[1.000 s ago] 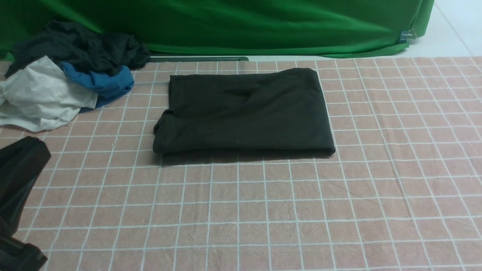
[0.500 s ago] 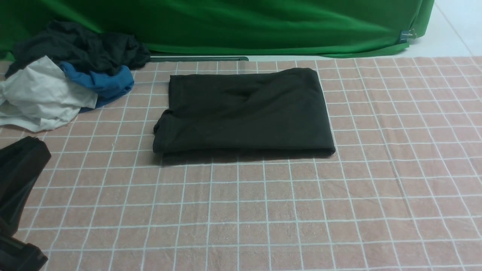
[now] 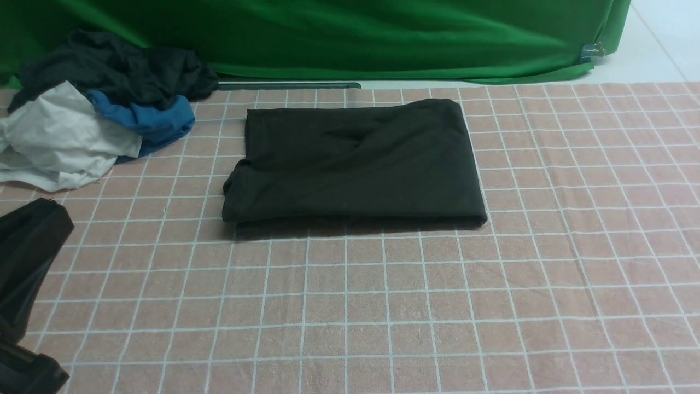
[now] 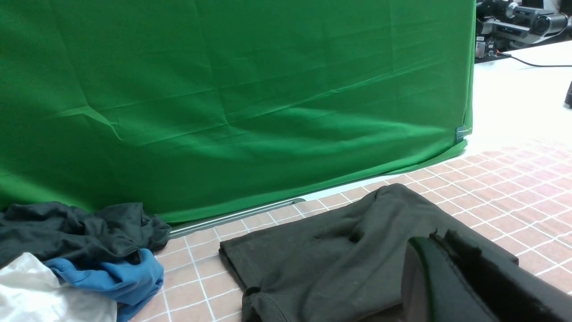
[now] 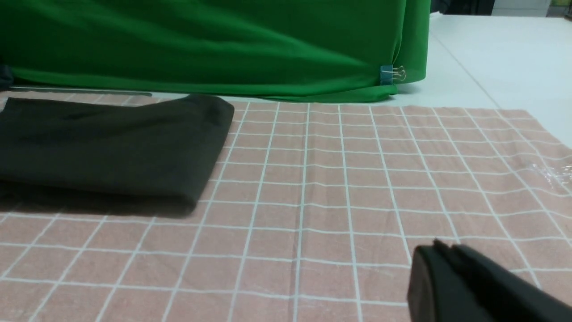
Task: Fold a long-sleeved shirt over a pink coffee tablecloth.
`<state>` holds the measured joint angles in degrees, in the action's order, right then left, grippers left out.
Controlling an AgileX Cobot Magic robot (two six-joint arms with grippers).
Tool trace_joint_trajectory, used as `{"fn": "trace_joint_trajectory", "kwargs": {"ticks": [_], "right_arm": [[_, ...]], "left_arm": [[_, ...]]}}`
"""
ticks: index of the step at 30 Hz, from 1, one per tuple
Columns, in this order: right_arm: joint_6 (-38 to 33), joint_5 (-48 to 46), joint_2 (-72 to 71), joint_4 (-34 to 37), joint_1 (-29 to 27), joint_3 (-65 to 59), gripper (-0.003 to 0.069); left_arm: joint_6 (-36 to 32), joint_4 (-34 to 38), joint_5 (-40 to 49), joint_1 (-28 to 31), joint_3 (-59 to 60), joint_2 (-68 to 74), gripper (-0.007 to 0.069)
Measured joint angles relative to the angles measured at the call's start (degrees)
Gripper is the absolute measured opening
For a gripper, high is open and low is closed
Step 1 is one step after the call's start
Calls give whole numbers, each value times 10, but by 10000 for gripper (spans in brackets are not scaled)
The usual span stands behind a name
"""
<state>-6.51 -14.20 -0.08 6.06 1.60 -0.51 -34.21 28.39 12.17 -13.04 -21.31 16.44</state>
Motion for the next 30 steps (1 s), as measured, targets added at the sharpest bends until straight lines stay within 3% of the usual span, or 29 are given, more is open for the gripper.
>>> {"fn": "trace_joint_trajectory", "kwargs": {"ticks": [30], "right_arm": [[0,0,0,-1,0,0,127]], "left_arm": [[0,0,0,0,0,0,17]]}}
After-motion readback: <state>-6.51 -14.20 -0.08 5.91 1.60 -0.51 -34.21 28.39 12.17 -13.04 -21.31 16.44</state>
